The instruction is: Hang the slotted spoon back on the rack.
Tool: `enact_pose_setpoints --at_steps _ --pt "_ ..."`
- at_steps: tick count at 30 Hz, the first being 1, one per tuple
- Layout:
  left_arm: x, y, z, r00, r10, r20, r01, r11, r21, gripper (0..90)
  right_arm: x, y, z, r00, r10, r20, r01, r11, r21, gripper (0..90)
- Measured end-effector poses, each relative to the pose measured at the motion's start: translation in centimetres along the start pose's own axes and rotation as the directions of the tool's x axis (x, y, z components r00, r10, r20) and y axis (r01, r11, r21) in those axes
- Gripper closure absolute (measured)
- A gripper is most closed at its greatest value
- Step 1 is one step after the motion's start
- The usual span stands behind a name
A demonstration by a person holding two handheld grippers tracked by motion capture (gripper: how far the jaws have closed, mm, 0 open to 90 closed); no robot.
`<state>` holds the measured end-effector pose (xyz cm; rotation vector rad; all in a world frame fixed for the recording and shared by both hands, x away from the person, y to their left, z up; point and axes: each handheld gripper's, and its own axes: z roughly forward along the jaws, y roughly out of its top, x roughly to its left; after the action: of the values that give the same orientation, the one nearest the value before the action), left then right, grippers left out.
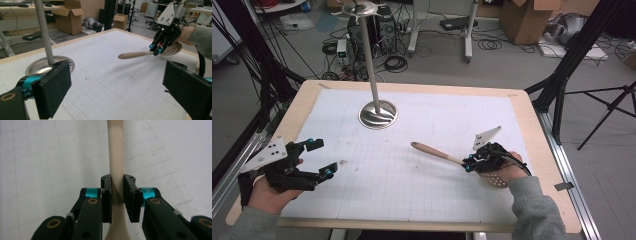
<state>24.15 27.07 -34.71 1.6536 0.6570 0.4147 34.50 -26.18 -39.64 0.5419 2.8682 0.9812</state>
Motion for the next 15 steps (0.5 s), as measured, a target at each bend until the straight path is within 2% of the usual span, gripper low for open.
enact_pose_setpoints --at_steps 3,5,6,12,15 --pt "0.0 0.0 -0.1 1.0000 0.001 0.001 -0.001 1.0000 -0.001 8.5 0.0 0.4 -0.7 0.9999 0.013 0.004 -0.013 0.999 -0.046 78.1" --pt "0.0 0.0 -0.1 1.0000 -0.001 0.000 0.001 1.0000 -0.002 8.5 -0.1 0.4 -0.8 0.9998 0.015 0.009 -0.014 0.998 -0.056 78.1" --pt "0.0 0.0 -0.1 1.0000 -0.001 0.000 0.001 1.0000 -0.004 8.5 -0.1 0.5 -1.0 0.9993 0.034 0.014 -0.033 0.997 -0.075 78.1" --pt "0.0 0.0 -0.2 1.0000 -0.002 -0.001 0.002 1.0000 -0.007 8.5 -0.3 0.8 -1.6 0.9975 0.068 0.020 -0.065 0.993 -0.096 78.1" --pt "0.0 -0.1 -0.2 1.0000 -0.004 0.000 0.004 1.0000 -0.003 8.5 -0.4 1.1 -2.1 0.9973 0.069 0.022 -0.066 0.991 -0.113 78.1"
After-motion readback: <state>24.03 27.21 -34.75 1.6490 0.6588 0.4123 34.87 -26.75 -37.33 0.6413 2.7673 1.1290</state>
